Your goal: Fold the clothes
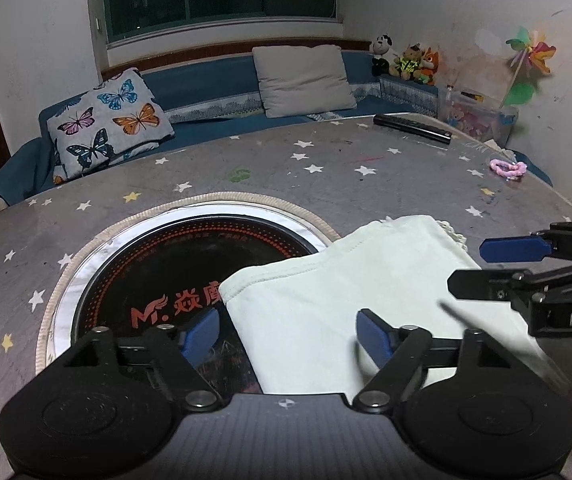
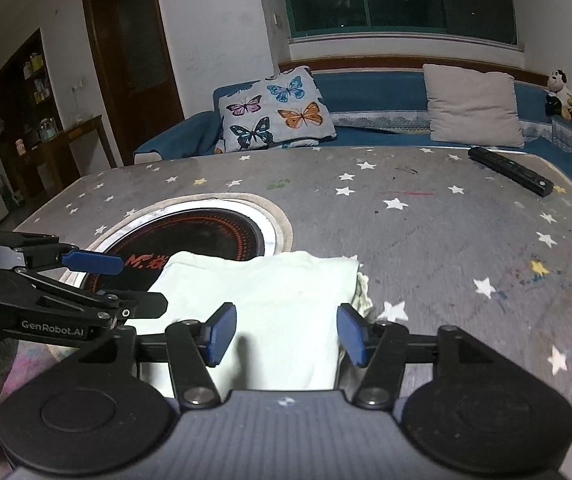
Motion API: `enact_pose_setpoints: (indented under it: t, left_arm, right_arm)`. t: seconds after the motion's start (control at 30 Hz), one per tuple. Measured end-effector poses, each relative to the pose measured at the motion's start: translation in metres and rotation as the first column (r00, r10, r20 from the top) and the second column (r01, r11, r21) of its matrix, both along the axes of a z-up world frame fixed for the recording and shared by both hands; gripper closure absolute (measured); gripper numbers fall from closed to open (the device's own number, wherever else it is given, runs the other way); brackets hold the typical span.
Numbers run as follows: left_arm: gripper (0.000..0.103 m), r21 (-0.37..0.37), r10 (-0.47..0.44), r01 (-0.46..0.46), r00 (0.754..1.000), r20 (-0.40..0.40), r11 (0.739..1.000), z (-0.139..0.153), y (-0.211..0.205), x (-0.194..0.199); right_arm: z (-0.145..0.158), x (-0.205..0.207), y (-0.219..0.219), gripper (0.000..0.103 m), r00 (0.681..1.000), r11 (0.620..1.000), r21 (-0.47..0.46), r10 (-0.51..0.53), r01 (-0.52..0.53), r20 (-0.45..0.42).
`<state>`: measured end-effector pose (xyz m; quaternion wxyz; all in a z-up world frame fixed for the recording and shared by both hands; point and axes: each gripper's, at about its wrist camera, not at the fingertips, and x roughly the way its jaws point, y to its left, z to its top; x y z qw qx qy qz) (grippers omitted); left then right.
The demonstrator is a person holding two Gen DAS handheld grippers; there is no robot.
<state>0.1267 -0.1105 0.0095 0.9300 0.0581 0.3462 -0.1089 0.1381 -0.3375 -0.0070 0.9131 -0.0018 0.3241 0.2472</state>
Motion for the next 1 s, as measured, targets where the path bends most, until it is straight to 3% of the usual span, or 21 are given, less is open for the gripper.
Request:
enact_pose_setpoints:
  t: [0.33, 0.53, 0.8, 1.0]
  left_arm:
    - [0.000, -0.008, -0.016, 0.016, 0.998, 0.053, 1.000, 0.005, 0.002, -0.036]
    - [0.000, -0.009, -0.025, 0.026, 0.995, 0.095, 1.000, 0.009, 0.000, -0.058]
    - [0.000, 0.013, -0.016, 0.015, 0.996, 0.088, 1.000, 0.004, -0.002, -0.075]
    - [0.000, 0.020, -0.012, 0.011, 0.996, 0.085, 1.000, 0.002, 0.001, -0.083]
  right_arm:
    - [0.001, -0.032, -0.001, 0.018, 0.999, 1.000, -0.003, -0.030, 0.030, 0.016]
    - [0.004, -0.048, -0.002, 0.007, 0.998, 0.999, -0.010, -0.053, 0.054, 0.025]
    - [0.008, -0.065, 0.001, 0.000, 0.996, 0.996, -0.033, -0.077, 0.079, 0.051]
    - [0.008, -0.075, 0.004, 0.000, 0.994, 0.995, -0.033, -0.090, 0.092, 0.060]
